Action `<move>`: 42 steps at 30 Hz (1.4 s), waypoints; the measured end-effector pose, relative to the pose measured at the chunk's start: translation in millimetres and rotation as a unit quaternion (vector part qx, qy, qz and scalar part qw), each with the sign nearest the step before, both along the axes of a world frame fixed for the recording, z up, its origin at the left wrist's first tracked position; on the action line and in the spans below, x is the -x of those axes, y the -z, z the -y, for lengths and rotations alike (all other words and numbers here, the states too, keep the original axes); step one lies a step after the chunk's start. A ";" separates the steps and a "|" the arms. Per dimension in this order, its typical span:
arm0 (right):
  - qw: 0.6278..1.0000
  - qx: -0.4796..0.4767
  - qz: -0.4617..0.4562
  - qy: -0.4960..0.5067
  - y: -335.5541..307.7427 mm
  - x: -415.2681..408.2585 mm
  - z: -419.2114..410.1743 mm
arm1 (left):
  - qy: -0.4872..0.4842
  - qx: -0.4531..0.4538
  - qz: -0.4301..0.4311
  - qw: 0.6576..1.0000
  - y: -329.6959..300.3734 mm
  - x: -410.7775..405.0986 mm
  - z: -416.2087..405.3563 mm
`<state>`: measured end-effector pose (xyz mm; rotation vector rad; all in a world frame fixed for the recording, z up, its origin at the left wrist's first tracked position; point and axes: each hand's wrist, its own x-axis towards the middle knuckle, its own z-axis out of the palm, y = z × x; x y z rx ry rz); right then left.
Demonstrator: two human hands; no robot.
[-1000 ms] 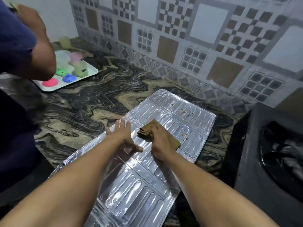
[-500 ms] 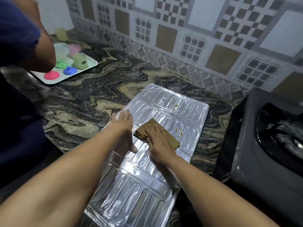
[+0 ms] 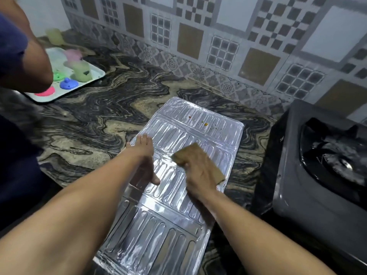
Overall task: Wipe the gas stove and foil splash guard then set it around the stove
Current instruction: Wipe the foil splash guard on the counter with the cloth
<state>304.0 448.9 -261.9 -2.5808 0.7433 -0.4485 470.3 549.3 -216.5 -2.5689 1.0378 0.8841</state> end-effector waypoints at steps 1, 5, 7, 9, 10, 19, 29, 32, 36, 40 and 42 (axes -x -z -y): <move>0.999 0.004 -0.020 -0.030 2.0 1.8 -8.7 | -0.004 0.001 -0.003 1.000 -0.2 0.1 0.3; 0.990 0.043 -0.021 0.131 14.3 -7.4 22.6 | -0.023 0.030 -0.034 0.999 -3.2 -1.0 -3.0; 0.968 0.028 -0.051 0.246 10.2 -12.9 47.1 | -0.017 0.038 -0.030 0.999 -4.8 1.1 -5.4; 0.949 -0.011 -0.067 0.308 2.5 -25.7 53.9 | -0.016 0.046 -0.028 0.998 -7.2 2.4 -6.9; 0.953 -0.032 -0.053 0.297 -1.0 -33.8 47.6 | -0.019 0.050 -0.033 0.998 -8.7 3.1 -7.2; 0.997 0.020 0.047 0.055 -12.8 -89.9 53.7 | -0.013 0.044 -0.024 0.999 -7.8 -1.3 -7.6; 0.964 -0.113 -0.026 0.241 -1.9 -103.1 64.5 | -0.010 0.045 -0.019 0.999 -4.5 -9.6 -3.1; 0.998 -0.041 0.029 0.024 -5.6 -111.3 19.2 | -0.001 0.037 -0.019 0.999 -5.2 -10.3 -1.8; 0.998 -0.017 -0.015 -0.061 -0.2 -145.3 62.9 | -0.003 0.038 -0.018 0.999 -5.3 -12.1 -1.1; 0.999 -0.029 -0.006 0.038 9.3 -154.0 110.7 | -0.001 0.035 -0.020 0.999 -3.4 -12.2 -2.9; 0.993 0.005 -0.002 0.121 4.1 -153.7 120.9 | -0.002 0.041 -0.018 0.999 -1.6 -12.9 -3.9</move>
